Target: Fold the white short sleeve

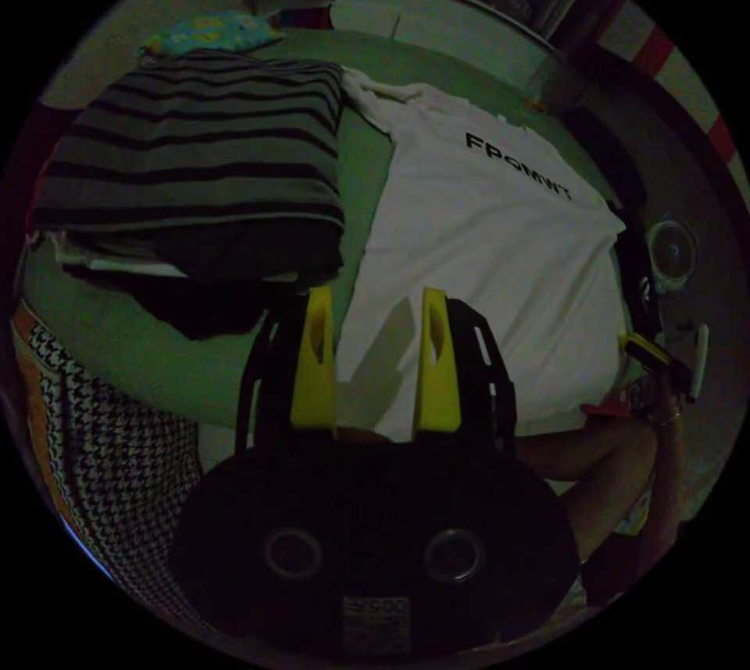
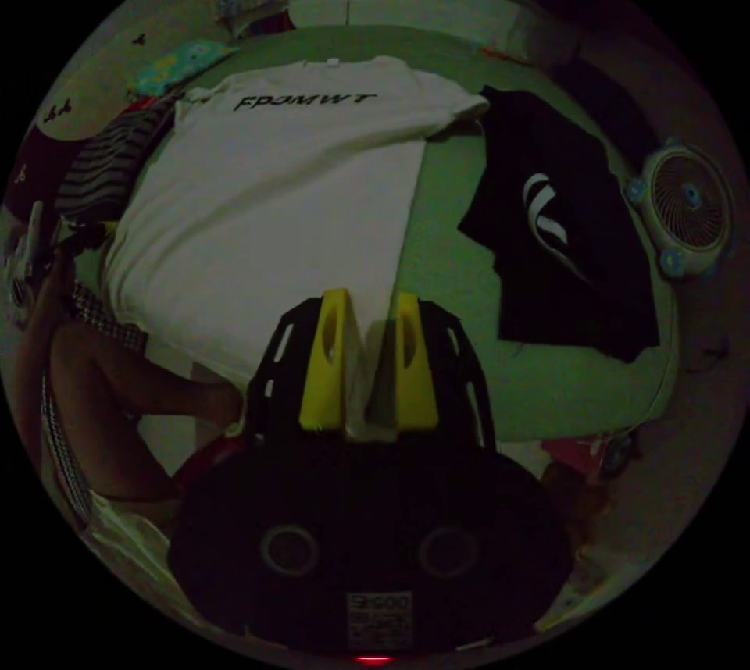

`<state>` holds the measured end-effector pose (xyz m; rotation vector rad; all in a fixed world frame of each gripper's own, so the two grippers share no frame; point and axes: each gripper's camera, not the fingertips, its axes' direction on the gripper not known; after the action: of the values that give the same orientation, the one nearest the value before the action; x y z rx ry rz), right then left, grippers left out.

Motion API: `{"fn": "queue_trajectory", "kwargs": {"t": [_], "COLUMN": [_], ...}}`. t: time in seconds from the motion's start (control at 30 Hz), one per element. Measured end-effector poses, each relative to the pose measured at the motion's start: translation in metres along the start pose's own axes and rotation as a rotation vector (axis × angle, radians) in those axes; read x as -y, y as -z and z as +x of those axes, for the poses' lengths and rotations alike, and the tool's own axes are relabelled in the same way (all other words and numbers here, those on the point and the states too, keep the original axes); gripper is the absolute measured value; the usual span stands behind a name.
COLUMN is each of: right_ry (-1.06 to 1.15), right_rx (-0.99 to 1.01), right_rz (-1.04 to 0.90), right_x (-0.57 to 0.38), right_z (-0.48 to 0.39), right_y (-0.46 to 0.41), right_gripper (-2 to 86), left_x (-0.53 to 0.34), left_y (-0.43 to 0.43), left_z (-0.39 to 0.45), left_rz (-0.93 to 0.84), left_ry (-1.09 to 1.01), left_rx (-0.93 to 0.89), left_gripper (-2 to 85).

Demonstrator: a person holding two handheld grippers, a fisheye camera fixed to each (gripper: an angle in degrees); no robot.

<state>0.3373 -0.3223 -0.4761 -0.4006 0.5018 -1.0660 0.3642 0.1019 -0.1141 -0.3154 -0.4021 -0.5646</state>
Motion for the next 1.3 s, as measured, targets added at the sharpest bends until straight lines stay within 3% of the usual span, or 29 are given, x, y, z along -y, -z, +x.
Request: {"fn": "queue_trajectory", "kwargs": {"t": [0.13, 0.67, 0.93, 1.3], "right_ry": [0.096, 0.182, 0.156, 0.041], "right_rx": [-0.065, -0.035, -0.053, -0.202], "right_rz": [0.012, -0.001, -0.028, 0.131], "right_x": [-0.002, -0.022, -0.017, 0.003], "right_z": [-0.012, -0.009, -0.014, -0.036], "right_y": [0.001, 0.005, 0.002, 0.02], "right_gripper": [-1.4, -1.7, -1.2, -1.1], "left_x": [0.005, 0.019, 0.02, 0.027], "left_y": [-0.008, -0.02, -0.019, -0.022], "left_z": [-0.005, 0.007, 0.001, 0.009], "left_rz": [-0.017, -0.014, 0.025, 0.03], "left_ry": [-0.019, -0.097, -0.012, -0.001], "left_rx": [-0.008, 0.019, -0.055, -0.049], "left_gripper": [16.2, 16.1, 16.2, 16.2]}}
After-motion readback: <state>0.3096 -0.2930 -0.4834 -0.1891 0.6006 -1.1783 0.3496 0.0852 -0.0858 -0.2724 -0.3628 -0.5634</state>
